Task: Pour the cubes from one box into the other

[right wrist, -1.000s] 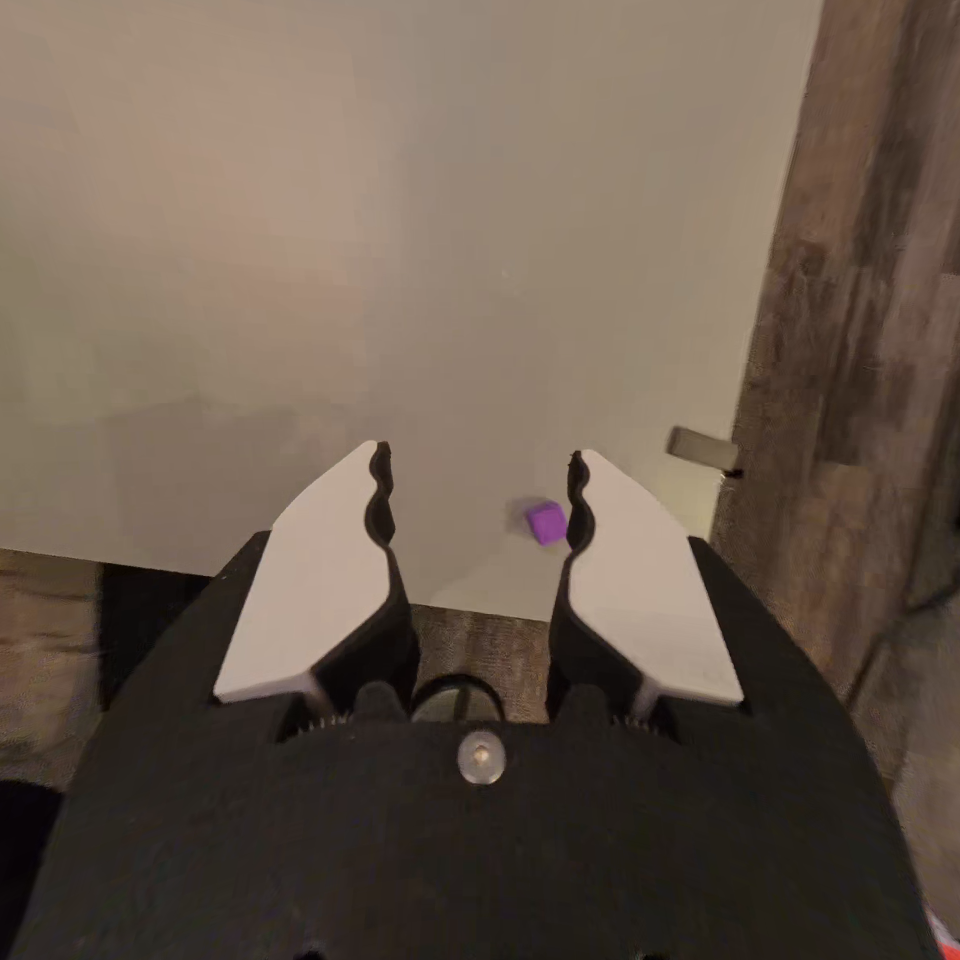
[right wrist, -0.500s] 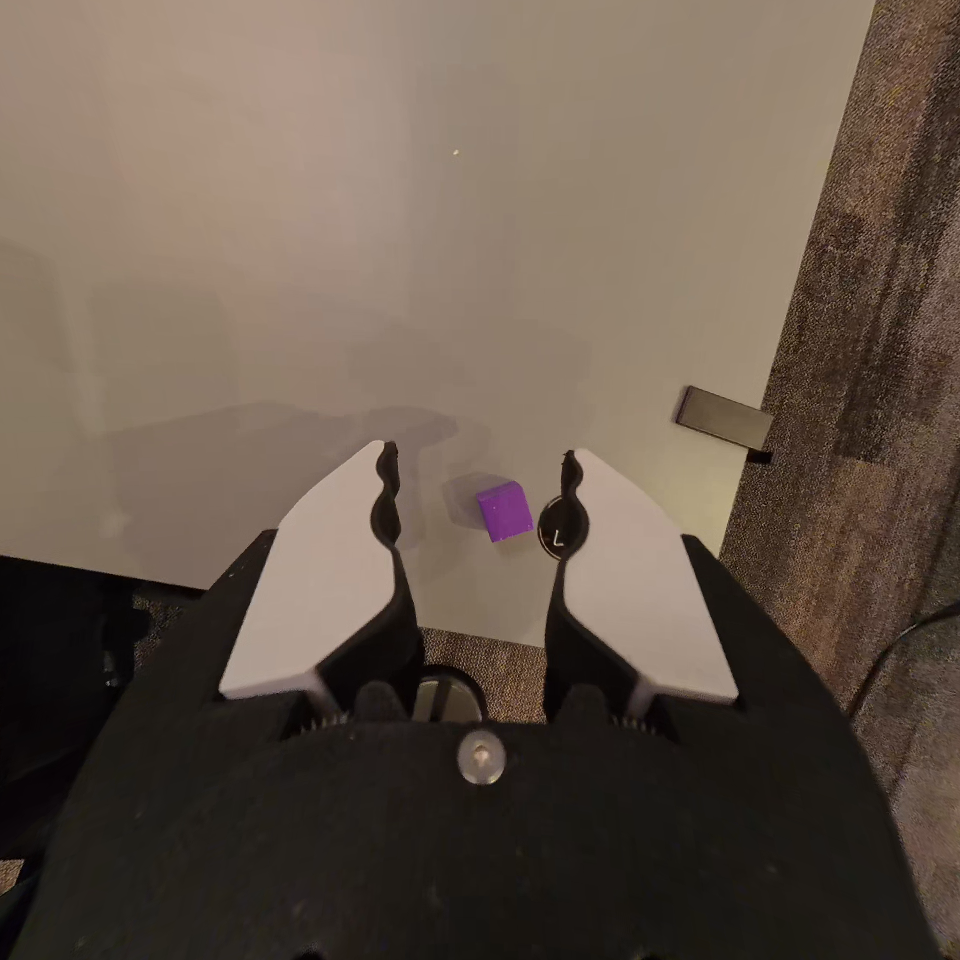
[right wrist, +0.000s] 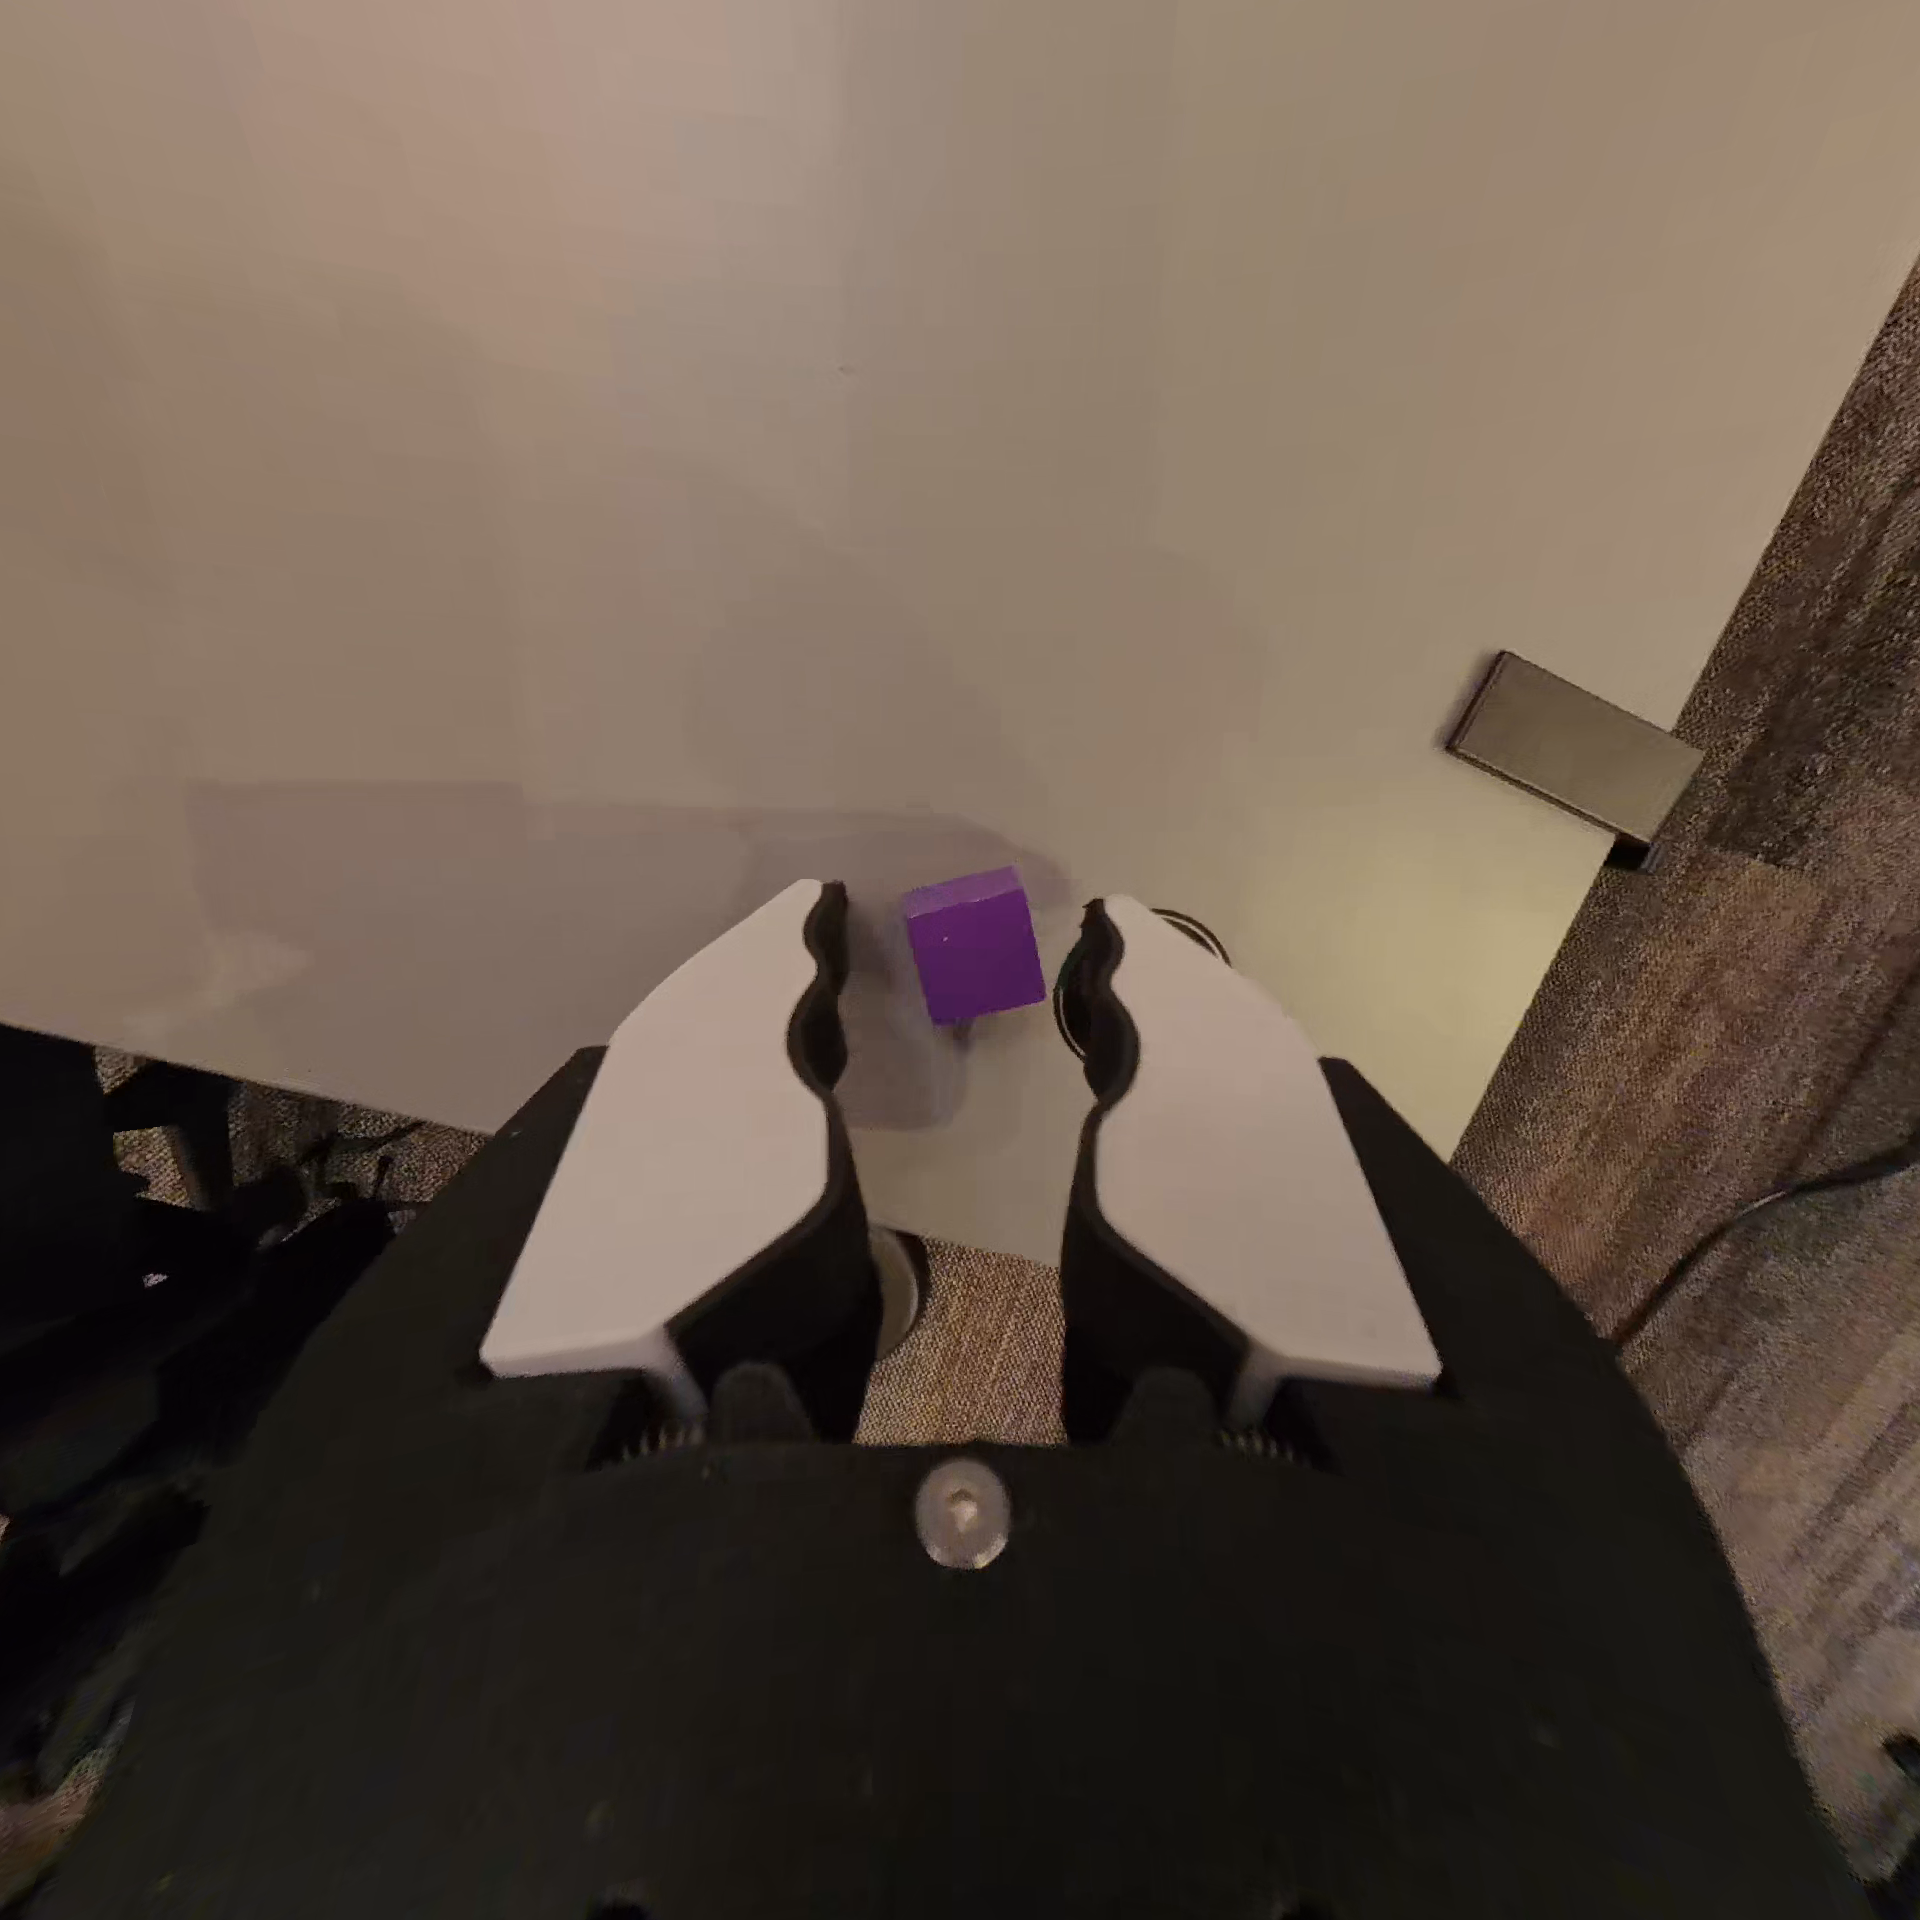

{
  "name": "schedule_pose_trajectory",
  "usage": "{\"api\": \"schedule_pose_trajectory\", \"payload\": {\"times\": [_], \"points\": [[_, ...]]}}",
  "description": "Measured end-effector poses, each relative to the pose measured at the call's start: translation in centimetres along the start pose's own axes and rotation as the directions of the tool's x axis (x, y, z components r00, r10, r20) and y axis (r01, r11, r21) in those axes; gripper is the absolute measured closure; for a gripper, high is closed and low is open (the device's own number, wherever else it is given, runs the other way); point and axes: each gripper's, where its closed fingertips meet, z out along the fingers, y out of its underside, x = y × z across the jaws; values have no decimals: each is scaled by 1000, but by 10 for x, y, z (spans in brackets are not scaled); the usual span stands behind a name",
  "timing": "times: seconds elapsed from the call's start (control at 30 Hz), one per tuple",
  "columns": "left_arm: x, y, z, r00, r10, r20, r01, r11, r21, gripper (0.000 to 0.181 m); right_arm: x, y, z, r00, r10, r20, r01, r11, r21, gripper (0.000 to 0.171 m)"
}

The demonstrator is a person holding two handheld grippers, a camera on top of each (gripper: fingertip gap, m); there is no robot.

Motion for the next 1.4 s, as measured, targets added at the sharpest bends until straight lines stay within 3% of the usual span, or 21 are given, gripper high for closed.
{"api": "schedule_pose_trajectory", "payload": {"times": [0.1, 0.3, 0.47, 0.63, 0.8, 0.87, 1.0, 1.27, 1.4], "points": [[0, 0, -3, 999, -41, -36, 42, 999, 26, 176, -2, -4, 5, 1000, 18, 24, -19, 1000, 24, 152], [-6, -7, -9, 993, -92, -71, 98, 992, 83, 176, -11, -21, -3, 999, 20, 39, -24, 996, 82, 153], [-32, -14, -20, 979, -197, -59, 203, 968, 147, 177, -54, -74, -35, 994, -70, 87, 51, 978, 203, 153], [-49, -44, -36, 983, -178, -37, 182, 964, 195, 177, -170, -164, -86, 924, -323, 203, 225, 891, 394, 153], [-68, -81, -55, 988, -154, 9, 148, 965, 215, 176, -332, -236, -121, 724, -626, 291, 411, 730, 546, 153], [-83, -91, -64, 987, -142, 71, 127, 974, 187, 177, -387, -248, -118, 629, -699, 341, 467, 690, 553, 153], [-114, -106, -84, 980, -130, 150, 109, 983, 145, 176, -449, -261, -93, 519, -747, 416, 543, 664, 515, 128], [-165, -101, -106, 961, -39, 272, 40, 999, 1, 174, -449, -350, -72, 544, -773, 327, 599, 630, 494, 121], [-188, -91, -109, 958, -28, 286, 38, 999, -29, 174, -453, -375, -23, 500, -799, 334, 720, 598, 352, 117]]}}
